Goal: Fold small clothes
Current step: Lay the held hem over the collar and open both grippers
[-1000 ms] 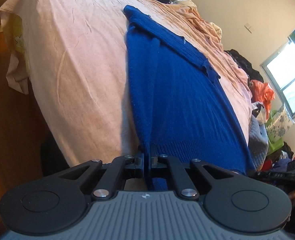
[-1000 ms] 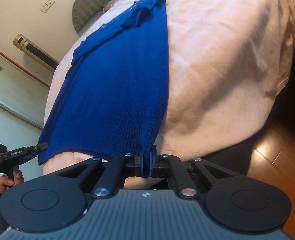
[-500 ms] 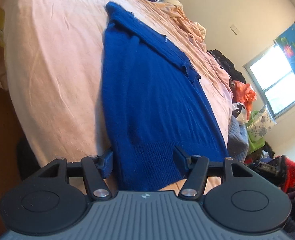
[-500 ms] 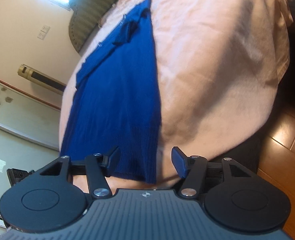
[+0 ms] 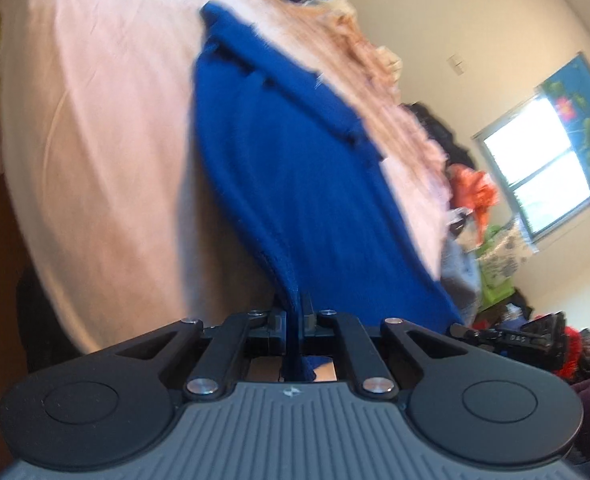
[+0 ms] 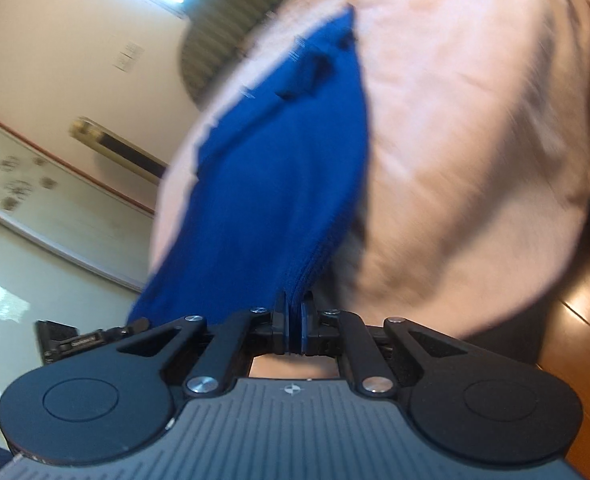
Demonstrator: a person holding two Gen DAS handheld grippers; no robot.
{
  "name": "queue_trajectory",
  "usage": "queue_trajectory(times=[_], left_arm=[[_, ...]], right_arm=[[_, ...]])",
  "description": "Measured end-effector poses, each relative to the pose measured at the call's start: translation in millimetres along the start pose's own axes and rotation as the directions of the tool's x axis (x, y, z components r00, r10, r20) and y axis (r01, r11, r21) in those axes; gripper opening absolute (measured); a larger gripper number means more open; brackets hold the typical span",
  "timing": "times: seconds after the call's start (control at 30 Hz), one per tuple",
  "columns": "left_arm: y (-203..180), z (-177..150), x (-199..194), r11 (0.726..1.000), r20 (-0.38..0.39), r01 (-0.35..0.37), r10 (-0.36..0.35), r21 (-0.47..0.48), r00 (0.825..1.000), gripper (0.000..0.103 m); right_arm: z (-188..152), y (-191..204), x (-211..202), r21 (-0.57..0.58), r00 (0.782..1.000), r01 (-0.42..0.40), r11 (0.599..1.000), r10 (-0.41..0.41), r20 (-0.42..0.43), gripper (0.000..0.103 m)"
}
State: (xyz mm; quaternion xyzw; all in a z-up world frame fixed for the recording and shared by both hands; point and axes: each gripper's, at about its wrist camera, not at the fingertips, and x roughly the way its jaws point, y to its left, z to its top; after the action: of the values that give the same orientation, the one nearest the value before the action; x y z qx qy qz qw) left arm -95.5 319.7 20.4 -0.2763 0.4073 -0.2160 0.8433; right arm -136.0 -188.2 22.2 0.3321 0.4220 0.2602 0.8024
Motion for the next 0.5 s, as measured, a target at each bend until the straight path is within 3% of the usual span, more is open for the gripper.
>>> queue_trajectory(times=[0.13, 0.27, 0.4, 0.5], left_arm=[[-8, 41, -18, 0.997, 0.093, 0.082, -0.081, -0.006, 0.992, 0.005], [-14, 97, -11, 0.990, 0.171, 0.140, -0.138, 0.001, 0.976, 0.005], [-15, 162, 23, 0.988, 0.227, 0.156, -0.155, 0.015, 0.962, 0.005], [-9, 208, 61, 0.992, 0.233, 0.127, -0.125, 0.007, 0.964, 0.005]], right_arm=[[39, 16, -8, -0.021, 0.991, -0.096, 0.995, 0.097, 0.096, 0.010], [97, 25, 0, -0.042, 0.958, -0.187, 0.981, 0.192, 0.213, 0.010], [170, 24, 32, -0.034, 0.930, -0.237, 0.971, 0.237, 0.282, 0.010], [230, 19, 74, -0.022, 0.932, -0.219, 0.976, 0.216, 0.291, 0.010]])
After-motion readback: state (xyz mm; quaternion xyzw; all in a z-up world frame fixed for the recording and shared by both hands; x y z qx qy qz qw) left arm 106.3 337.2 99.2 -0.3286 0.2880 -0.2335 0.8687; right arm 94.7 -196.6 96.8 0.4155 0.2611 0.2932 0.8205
